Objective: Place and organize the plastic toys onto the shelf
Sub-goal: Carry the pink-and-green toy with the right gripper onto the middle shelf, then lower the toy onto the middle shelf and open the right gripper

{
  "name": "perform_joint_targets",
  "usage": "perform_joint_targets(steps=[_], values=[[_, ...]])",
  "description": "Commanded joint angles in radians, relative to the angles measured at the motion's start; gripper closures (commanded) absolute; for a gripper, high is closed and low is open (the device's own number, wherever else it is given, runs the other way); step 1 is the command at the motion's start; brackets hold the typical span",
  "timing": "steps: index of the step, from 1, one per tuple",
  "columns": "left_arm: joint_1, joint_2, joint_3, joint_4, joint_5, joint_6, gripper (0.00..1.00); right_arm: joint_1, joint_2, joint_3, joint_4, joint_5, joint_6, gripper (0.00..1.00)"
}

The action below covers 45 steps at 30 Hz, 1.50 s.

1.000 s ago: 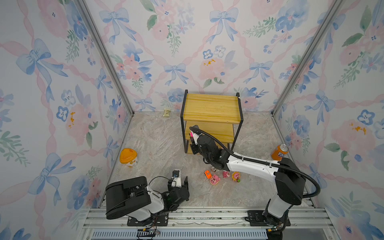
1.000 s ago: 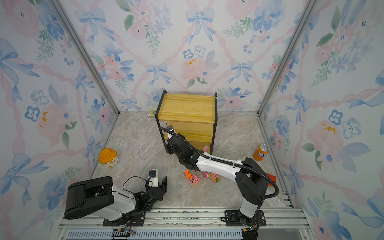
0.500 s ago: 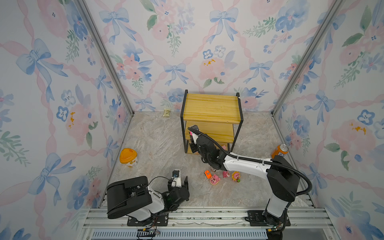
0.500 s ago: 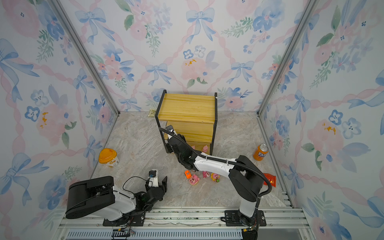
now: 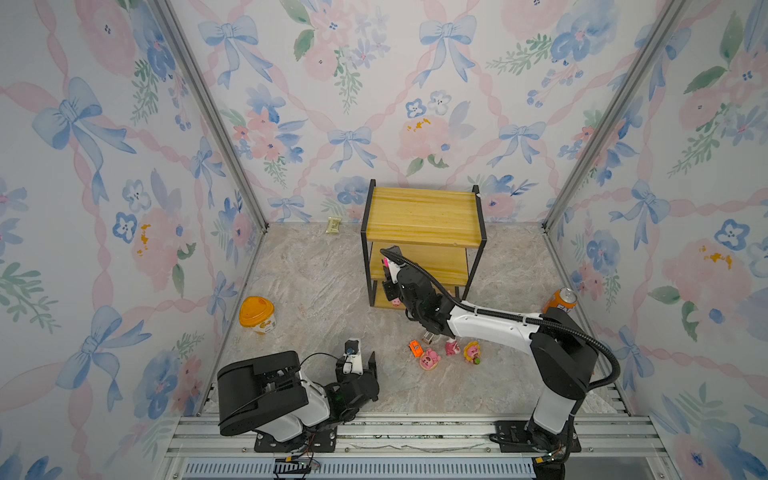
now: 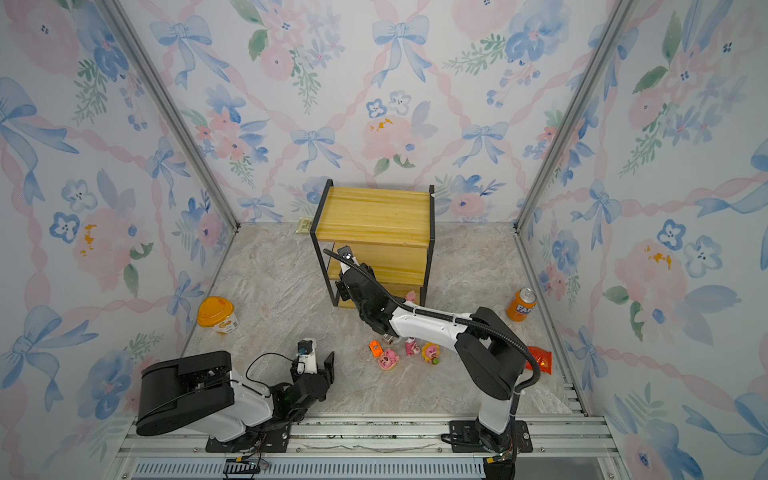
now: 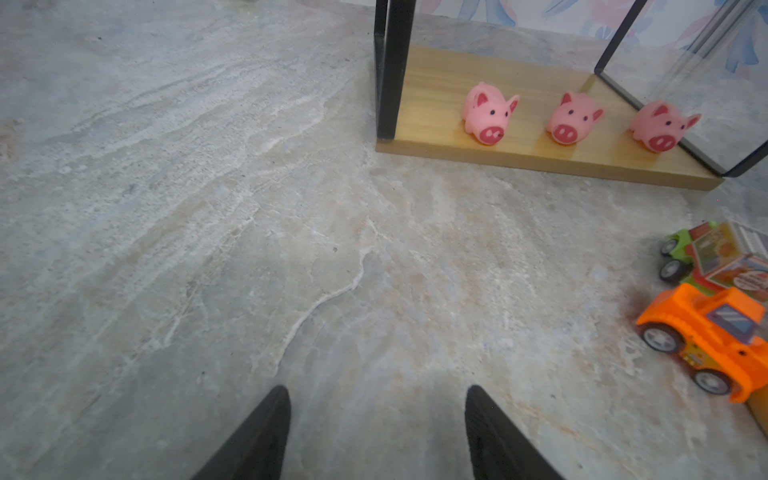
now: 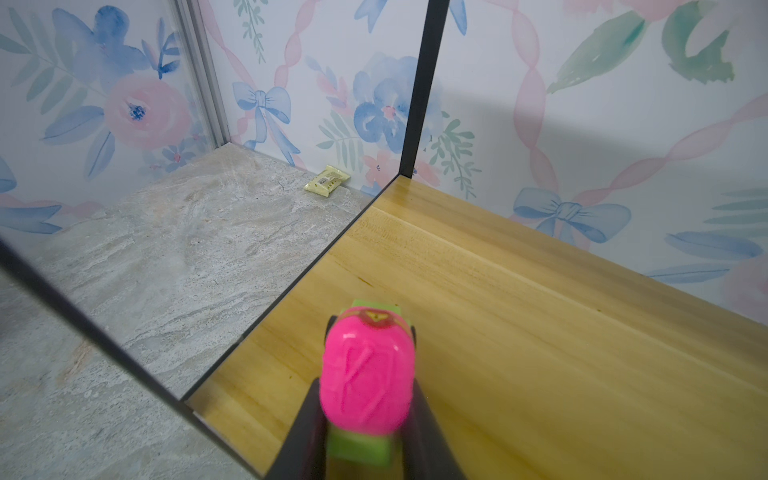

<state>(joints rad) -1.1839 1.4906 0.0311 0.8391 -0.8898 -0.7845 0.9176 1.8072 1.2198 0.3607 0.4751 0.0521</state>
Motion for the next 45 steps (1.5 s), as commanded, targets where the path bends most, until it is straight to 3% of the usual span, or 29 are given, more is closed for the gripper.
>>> perform_joint_targets(steps=[1, 22, 30, 45], values=[[0.010, 0.032, -0.007, -0.064, 0.040, -0.002, 0.32, -0.009, 0.036, 0.021, 0.041, -0.015, 0.004, 0.76], [0.017, 0.048, -0.013, -0.044, 0.041, 0.002, 0.32, -0.036, 0.107, 0.064, 0.077, -0.038, -0.008, 0.72], [0.018, 0.058, -0.014, -0.041, 0.040, -0.007, 0.31, -0.036, 0.106, 0.054, 0.083, -0.018, -0.020, 0.50], [0.019, 0.065, -0.011, -0.038, 0.043, -0.007, 0.31, -0.008, 0.015, -0.043, 0.119, 0.033, -0.085, 0.22]])
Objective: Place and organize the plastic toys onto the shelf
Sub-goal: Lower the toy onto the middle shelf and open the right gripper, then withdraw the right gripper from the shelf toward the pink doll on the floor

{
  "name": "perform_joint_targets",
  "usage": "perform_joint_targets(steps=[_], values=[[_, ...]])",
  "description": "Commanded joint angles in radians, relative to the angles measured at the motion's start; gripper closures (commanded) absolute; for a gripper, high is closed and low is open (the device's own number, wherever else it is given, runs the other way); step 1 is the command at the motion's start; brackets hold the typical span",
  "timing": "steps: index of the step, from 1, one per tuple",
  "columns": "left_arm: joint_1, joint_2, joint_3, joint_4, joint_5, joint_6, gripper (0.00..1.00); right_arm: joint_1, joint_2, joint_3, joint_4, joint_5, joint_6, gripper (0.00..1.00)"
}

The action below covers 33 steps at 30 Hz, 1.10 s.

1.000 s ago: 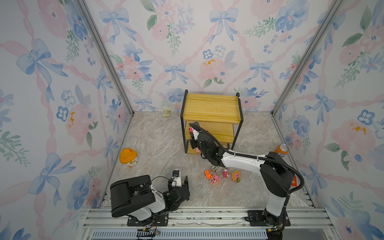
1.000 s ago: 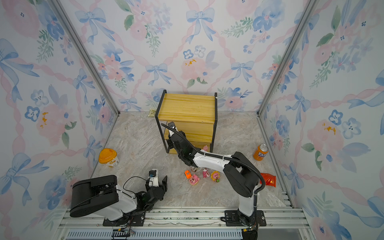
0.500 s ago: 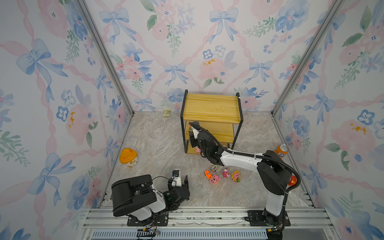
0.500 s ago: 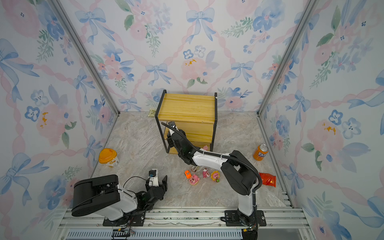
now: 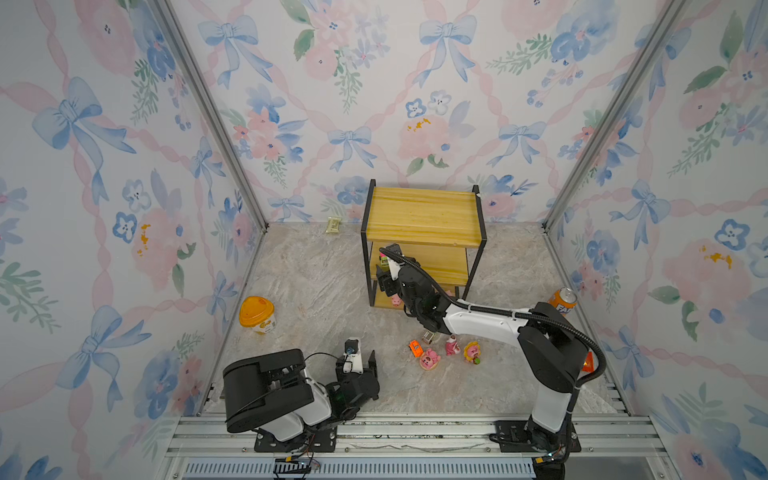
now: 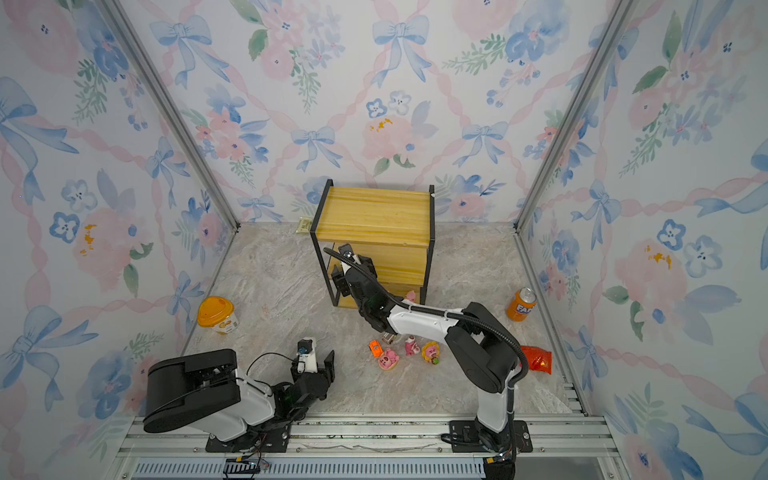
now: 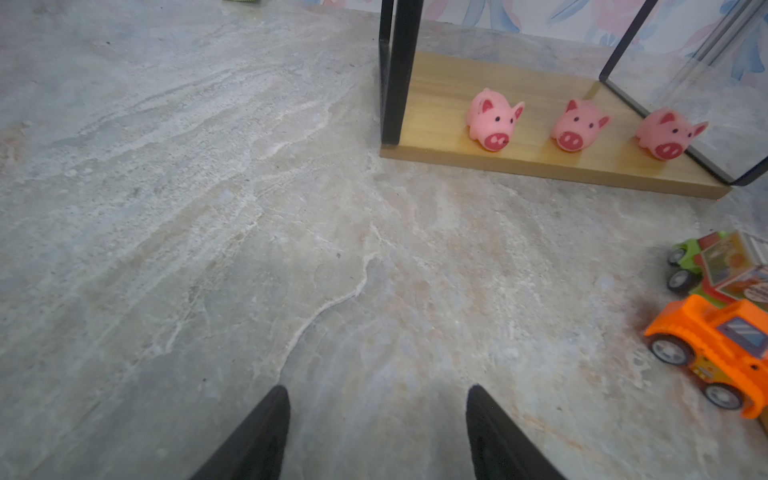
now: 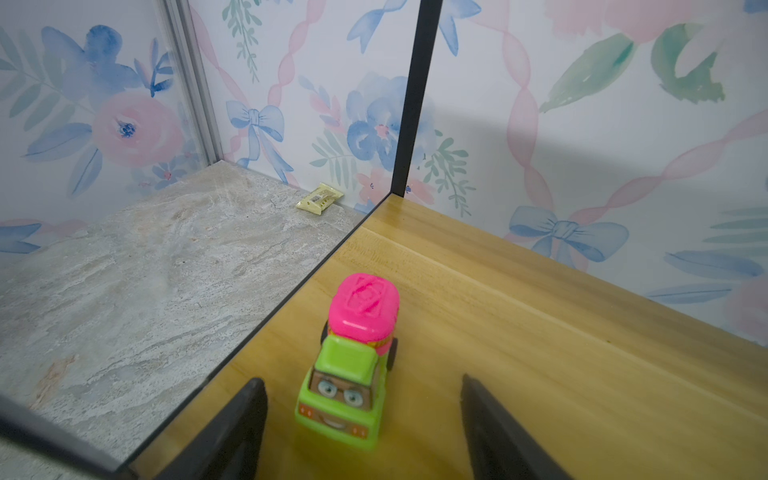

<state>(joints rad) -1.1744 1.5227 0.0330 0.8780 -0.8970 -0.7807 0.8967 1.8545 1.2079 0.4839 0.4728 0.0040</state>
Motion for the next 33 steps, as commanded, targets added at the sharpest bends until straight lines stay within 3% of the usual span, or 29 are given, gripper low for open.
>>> perform_joint_targets(steps=[1, 13, 18, 25, 29, 33], values=[[0.010, 0.033, -0.011, -0.076, 0.051, -0.012, 0.31, 0.018, -0.039, -0.039, 0.000, 0.042, -0.047, 0.21], [0.007, 0.022, 0.013, -0.077, 0.076, 0.029, 0.33, 0.090, -0.296, -0.198, -0.047, 0.101, -0.097, 0.18], [0.002, 0.002, 0.054, -0.073, 0.114, 0.124, 0.32, 0.140, -0.476, -0.250, -0.238, 0.106, -0.074, 0.18], [-0.018, 0.034, 0.128, 0.046, 0.228, 0.312, 0.32, 0.165, -0.835, -0.383, -0.562, 0.129, 0.107, 0.18], [-0.017, 0.078, 0.150, 0.121, 0.294, 0.364, 0.32, 0.165, -0.997, -0.445, -0.721, 0.202, 0.199, 0.18], [-0.016, 0.135, 0.217, 0.122, 0.356, 0.392, 0.32, 0.166, -1.117, -0.508, -0.867, 0.204, 0.300, 0.19]])
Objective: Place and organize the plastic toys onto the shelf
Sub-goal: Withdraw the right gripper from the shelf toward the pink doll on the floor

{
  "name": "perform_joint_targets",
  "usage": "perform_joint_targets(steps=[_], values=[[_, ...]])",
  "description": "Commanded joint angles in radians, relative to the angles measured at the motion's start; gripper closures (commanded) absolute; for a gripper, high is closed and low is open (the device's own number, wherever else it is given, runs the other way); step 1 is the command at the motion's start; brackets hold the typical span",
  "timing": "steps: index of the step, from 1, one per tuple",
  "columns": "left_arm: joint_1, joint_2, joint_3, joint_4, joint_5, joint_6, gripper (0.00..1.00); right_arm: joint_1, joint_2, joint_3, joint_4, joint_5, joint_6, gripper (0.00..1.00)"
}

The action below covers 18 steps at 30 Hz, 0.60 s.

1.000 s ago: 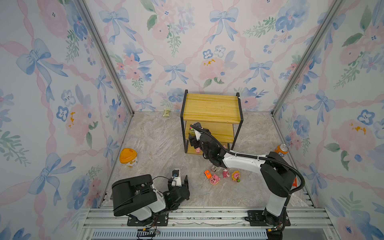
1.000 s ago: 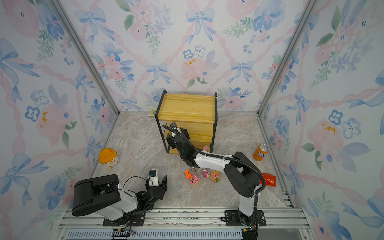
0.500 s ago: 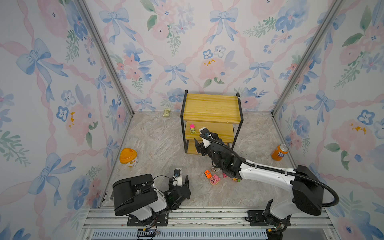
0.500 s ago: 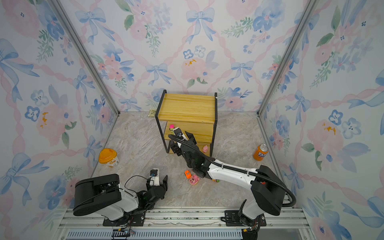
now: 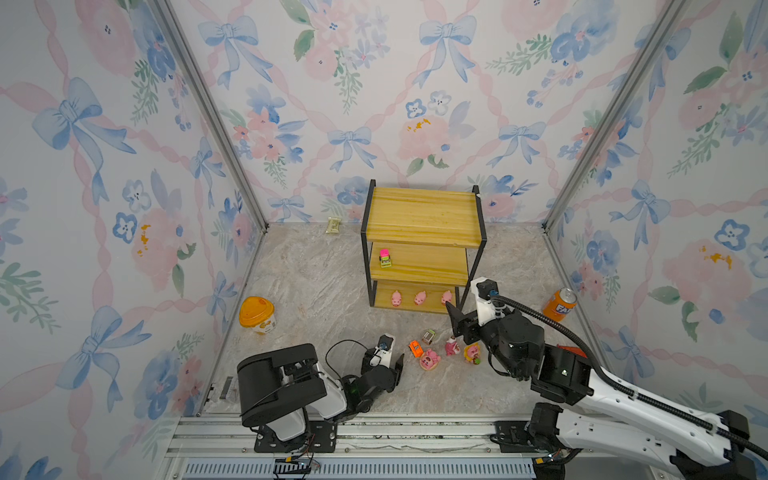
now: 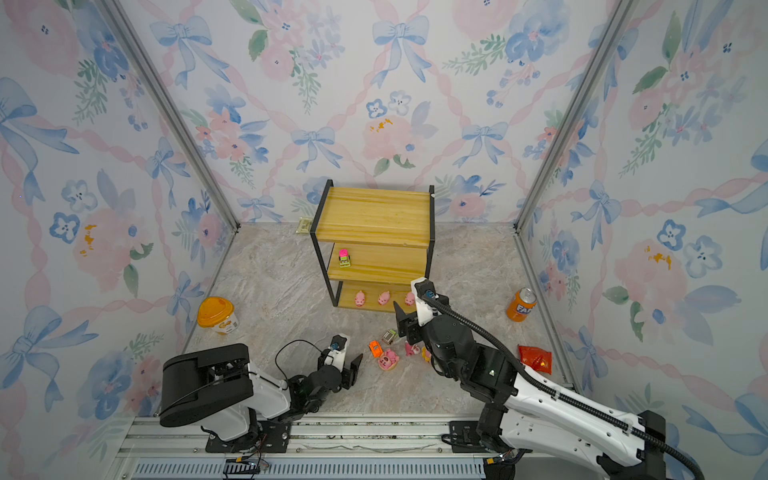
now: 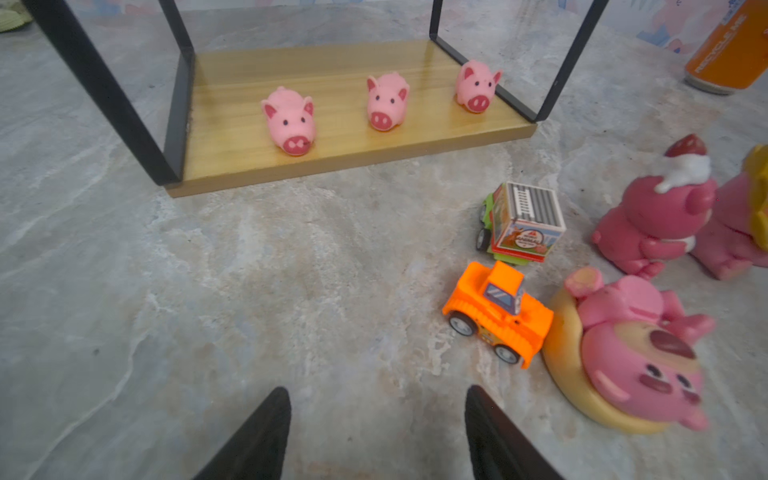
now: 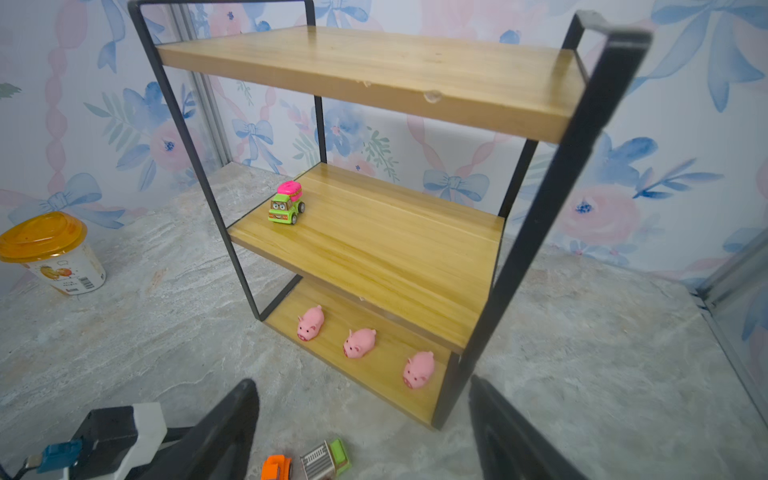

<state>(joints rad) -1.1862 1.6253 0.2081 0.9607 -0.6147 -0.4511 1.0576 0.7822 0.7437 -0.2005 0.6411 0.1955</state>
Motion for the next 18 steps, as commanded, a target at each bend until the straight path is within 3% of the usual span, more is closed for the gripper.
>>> perform_joint_targets(steps=[1, 9, 18], values=[[-0.004, 0.050, 0.062, 0.039, 0.086, 0.064, 0.32, 0.005, -0.076, -0.066, -0.205, 0.035, 0.138, 0.19], [-0.004, 0.118, 0.127, 0.040, 0.107, 0.027, 0.33, 0.012, -0.246, -0.203, -0.288, -0.004, 0.297, 0.24], [-0.004, 0.149, 0.128, 0.039, 0.079, -0.007, 0.33, 0.012, -0.252, -0.259, -0.324, -0.005, 0.379, 0.24]])
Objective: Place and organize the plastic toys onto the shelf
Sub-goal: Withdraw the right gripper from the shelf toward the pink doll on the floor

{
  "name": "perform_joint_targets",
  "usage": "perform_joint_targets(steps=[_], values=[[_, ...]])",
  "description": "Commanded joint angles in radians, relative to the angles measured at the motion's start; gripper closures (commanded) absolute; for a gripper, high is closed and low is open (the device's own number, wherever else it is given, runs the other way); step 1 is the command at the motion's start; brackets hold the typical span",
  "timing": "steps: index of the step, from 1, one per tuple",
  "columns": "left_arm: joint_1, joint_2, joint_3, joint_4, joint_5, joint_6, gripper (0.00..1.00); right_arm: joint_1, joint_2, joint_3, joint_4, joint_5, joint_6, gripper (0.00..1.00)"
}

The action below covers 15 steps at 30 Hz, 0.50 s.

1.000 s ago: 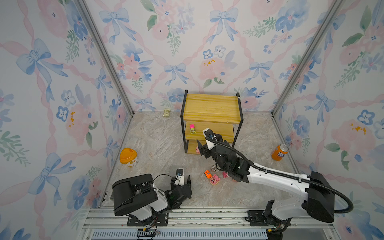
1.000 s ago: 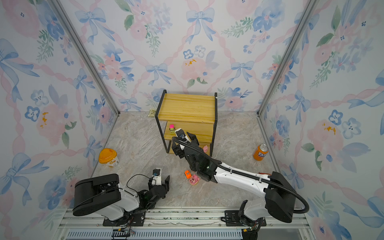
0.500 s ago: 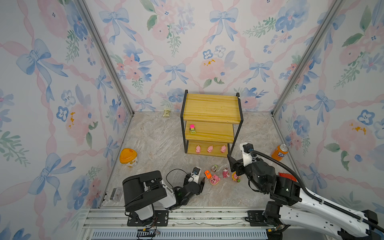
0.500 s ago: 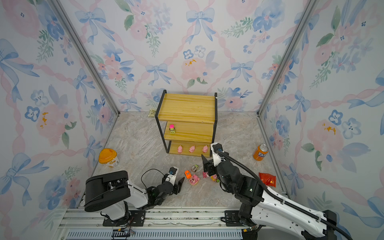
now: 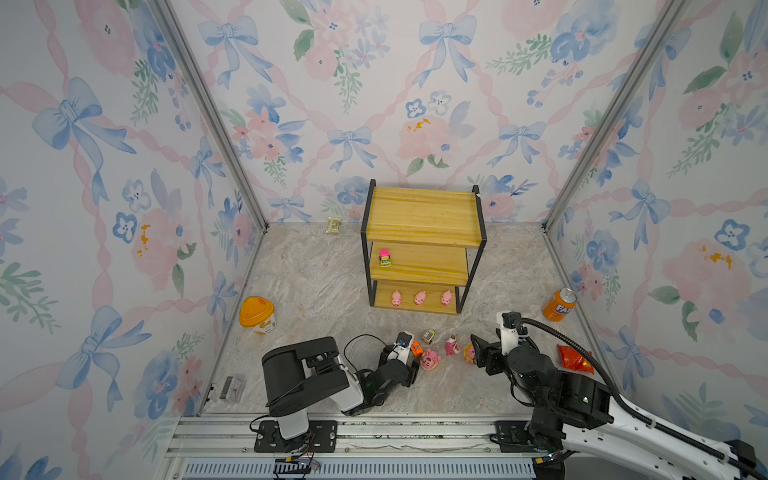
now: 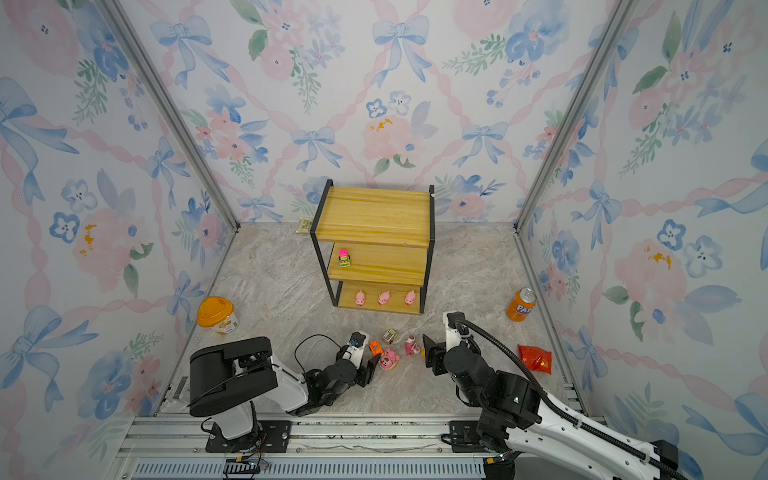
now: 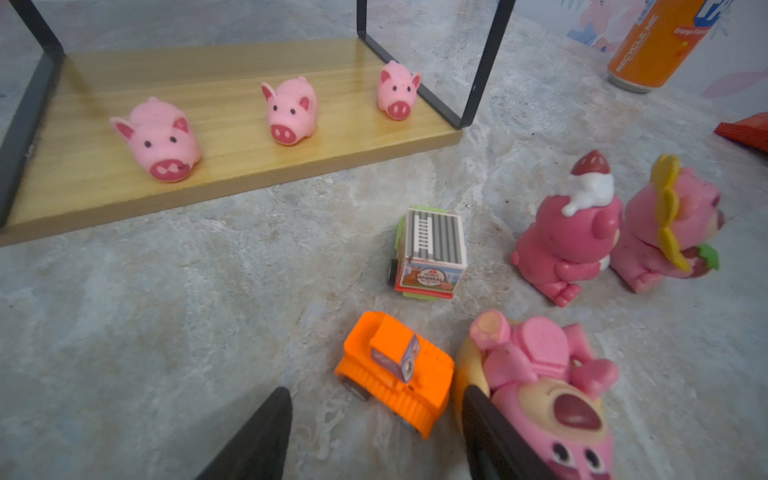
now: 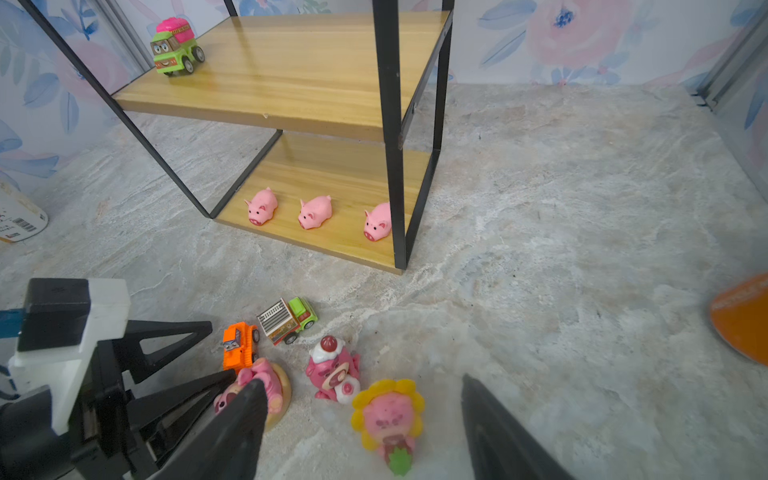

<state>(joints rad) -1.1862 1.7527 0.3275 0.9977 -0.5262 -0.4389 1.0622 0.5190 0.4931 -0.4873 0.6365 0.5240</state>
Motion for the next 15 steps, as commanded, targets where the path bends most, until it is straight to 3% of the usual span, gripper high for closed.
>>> perform_joint_targets(steps=[1, 7, 15], values=[[-0.004, 0.025, 0.011, 0.002, -0.011, -0.018, 0.33, 0.007, 0.025, -0.007, -0.047, 0.011, 0.068, 0.24], [-0.001, 0.003, -0.017, 0.002, -0.032, -0.037, 0.33, -0.022, 0.147, 0.012, -0.095, 0.054, 0.200, 0.25], [0.000, -0.052, -0.086, 0.002, -0.071, -0.076, 0.33, -0.118, 0.328, 0.041, -0.070, -0.054, 0.165, 0.25]])
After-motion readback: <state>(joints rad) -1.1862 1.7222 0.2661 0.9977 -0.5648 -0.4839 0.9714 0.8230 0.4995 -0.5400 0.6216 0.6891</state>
